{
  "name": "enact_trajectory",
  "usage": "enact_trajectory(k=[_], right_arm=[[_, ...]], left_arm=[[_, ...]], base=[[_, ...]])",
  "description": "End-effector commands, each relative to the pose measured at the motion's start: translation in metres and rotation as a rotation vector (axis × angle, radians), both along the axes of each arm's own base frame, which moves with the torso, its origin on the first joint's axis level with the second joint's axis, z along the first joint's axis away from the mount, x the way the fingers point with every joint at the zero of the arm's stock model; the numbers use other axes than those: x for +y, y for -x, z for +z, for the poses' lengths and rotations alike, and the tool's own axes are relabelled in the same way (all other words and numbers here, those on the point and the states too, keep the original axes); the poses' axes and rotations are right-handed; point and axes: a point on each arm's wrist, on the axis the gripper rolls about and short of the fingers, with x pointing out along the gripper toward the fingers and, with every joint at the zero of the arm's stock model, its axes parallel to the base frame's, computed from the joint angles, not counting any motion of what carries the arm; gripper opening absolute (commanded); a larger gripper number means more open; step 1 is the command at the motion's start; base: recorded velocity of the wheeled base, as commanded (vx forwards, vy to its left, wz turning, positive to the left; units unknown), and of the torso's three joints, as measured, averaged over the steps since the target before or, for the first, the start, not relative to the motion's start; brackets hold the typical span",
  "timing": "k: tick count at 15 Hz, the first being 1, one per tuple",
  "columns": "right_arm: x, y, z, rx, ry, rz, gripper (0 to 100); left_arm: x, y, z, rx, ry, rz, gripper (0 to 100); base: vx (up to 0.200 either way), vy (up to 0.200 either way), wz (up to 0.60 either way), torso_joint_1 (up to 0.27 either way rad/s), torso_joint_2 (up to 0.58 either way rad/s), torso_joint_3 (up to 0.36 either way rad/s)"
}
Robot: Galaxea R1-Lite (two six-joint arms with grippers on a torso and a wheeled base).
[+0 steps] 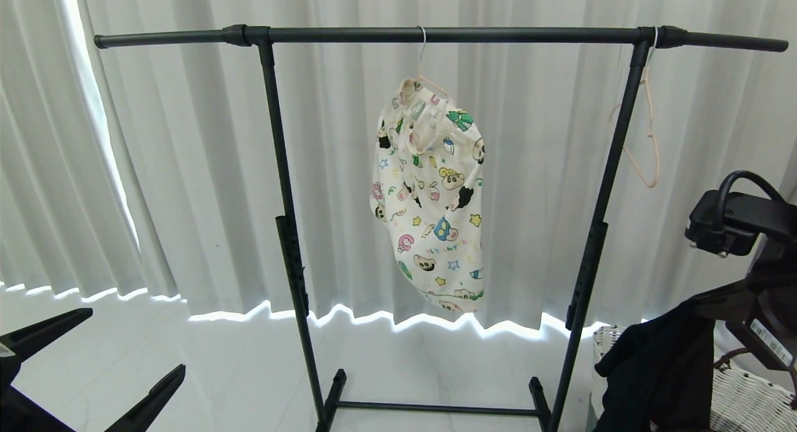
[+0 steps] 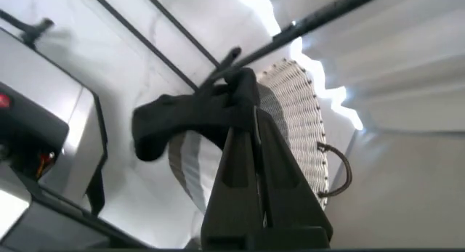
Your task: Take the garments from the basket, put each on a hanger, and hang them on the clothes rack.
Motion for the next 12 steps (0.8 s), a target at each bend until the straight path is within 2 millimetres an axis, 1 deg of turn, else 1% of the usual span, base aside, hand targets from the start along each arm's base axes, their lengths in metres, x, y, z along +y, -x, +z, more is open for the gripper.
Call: enact_trajectory(k=[1,4,6,8,9,10,12], right_arm=[[0.01,-0.005,0.001,-0.009,-0.006,0.034,0],[0.034,-0.018,0.002,-0.045,-0.033,0.096,0],[0.054,-0.024,0.006,-0.048,-0.061,0.135,0],[0.092,-0.027,0.014,-0.051,-0.158,0.175,0],[0.105,-0.028,0.015,-0.055,-0.19,0.19,0],[0.121,-0.03,0.018,-0.066,-0.215,0.216,0],[0.139,-0.034,0.023,-0.08,-0.232,0.248,0]], left_arm=[[0.0,-0.001,0.001,0.003,0.009,-0.004,100],[-0.004,-0.003,0.005,0.033,0.126,-0.096,100],[-0.007,-0.012,0.018,0.047,0.202,-0.127,100],[-0.014,-0.036,0.045,0.053,0.29,-0.129,100],[-0.019,-0.046,0.052,0.065,0.306,-0.142,100],[-0.026,-0.058,0.055,0.087,0.303,-0.164,100],[-0.046,-0.067,0.047,0.169,0.286,-0.259,100]], base=[[-0.2,0.0,0.0,0.002,0.01,0.012],[0.0,0.0,0.0,0.0,0.0,0.0],[0.0,0.0,0.0,0.0,0.0,0.0],[0.0,0.0,0.0,0.0,0.0,0.0],[0.0,0.0,0.0,0.0,0.0,0.0],[0.0,0.0,0.0,0.0,0.0,0.0],[0.0,0.0,0.0,0.0,0.0,0.0]])
